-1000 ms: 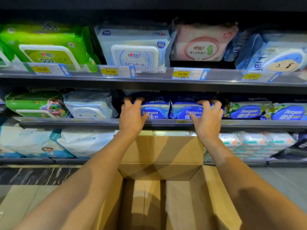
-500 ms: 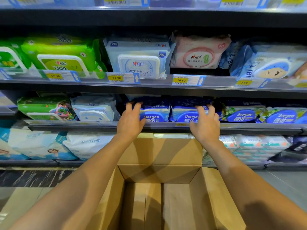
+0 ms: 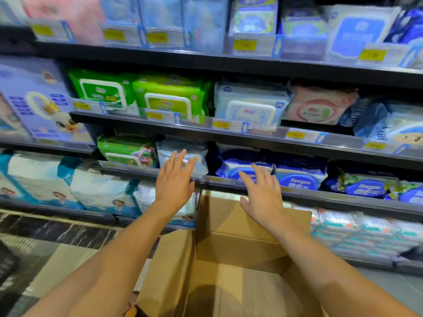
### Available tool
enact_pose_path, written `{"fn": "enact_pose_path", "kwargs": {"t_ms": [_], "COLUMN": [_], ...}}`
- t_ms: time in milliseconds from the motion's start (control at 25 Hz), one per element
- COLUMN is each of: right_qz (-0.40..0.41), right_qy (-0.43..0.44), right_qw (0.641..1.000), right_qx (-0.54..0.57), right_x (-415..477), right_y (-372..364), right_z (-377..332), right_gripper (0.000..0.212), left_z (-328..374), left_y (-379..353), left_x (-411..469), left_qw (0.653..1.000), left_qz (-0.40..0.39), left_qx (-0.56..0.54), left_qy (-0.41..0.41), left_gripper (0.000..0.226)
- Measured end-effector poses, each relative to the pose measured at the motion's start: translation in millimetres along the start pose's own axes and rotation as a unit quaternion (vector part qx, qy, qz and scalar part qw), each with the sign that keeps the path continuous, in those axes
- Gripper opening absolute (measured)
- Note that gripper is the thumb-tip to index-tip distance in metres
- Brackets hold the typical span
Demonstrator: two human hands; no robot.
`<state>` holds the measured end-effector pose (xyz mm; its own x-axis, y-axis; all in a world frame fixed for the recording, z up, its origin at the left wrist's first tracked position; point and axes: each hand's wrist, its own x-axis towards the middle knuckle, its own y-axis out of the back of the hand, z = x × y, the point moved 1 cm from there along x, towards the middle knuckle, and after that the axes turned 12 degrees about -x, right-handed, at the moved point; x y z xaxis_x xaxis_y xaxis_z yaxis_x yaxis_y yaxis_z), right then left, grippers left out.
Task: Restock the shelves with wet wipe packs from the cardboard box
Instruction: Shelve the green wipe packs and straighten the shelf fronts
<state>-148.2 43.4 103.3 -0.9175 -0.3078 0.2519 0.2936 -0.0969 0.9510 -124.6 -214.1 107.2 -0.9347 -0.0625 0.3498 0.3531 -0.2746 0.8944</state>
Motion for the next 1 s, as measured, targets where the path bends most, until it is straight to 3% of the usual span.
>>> {"fn": "enact_pose_path", "kwargs": {"t_ms": [360, 600, 1000], "right_qz": [0.004, -0.039, -0.014], "right_qy": [0.054, 0.035, -0.002], "right_qw": [0.998, 0.993, 0.999], "right_qx": [0.04, 0.103, 0.037], "right_x": [60, 105, 114], "right_y": [20, 16, 2], "right_z": [-102, -145, -183], "right_gripper": [0.071, 0.064, 0.053], "left_z": [-113, -172, -210], "left_y": [33, 40, 21], "left_x": [-9, 2, 24], "left_qw": [0.993, 0.944, 0.934], "left_qz": [0.026, 0.069, 0.086], "left_qx": [-0.035, -0.168, -0.222], "left_qy": [0.11, 0.276, 0.267], "left_gripper": [0.079, 0.089, 0.068]}}
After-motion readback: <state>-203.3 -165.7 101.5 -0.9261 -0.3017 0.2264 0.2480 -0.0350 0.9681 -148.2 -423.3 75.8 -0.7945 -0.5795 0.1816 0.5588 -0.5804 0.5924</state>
